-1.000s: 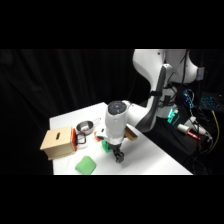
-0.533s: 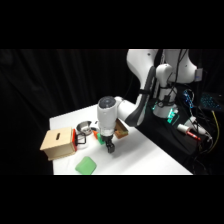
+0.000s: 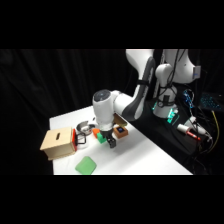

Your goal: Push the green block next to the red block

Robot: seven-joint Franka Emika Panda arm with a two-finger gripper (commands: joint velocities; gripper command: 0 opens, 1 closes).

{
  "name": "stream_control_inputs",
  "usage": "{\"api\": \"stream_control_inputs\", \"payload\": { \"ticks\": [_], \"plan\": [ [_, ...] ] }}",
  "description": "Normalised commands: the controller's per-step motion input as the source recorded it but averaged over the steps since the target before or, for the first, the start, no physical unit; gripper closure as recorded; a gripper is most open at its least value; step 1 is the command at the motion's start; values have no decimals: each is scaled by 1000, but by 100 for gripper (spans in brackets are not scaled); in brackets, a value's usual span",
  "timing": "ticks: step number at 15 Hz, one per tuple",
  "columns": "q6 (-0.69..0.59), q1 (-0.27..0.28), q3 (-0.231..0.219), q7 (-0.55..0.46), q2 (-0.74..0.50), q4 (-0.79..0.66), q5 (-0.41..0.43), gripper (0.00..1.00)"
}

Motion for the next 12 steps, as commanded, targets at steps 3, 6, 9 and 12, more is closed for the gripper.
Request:
{"api": "stream_control_inputs", "payload": {
  "ticks": [3,6,9,12],
  "plan": [
    [-616,-97,149,-299,-624,-93,135,0],
    [-568,-67,95,-188,-537,26,76,0],
    [-453,-82,81,-151,-324,137,55,0],
    [-260,-97,74,-100,-149,157,54,0]
  ]
}}
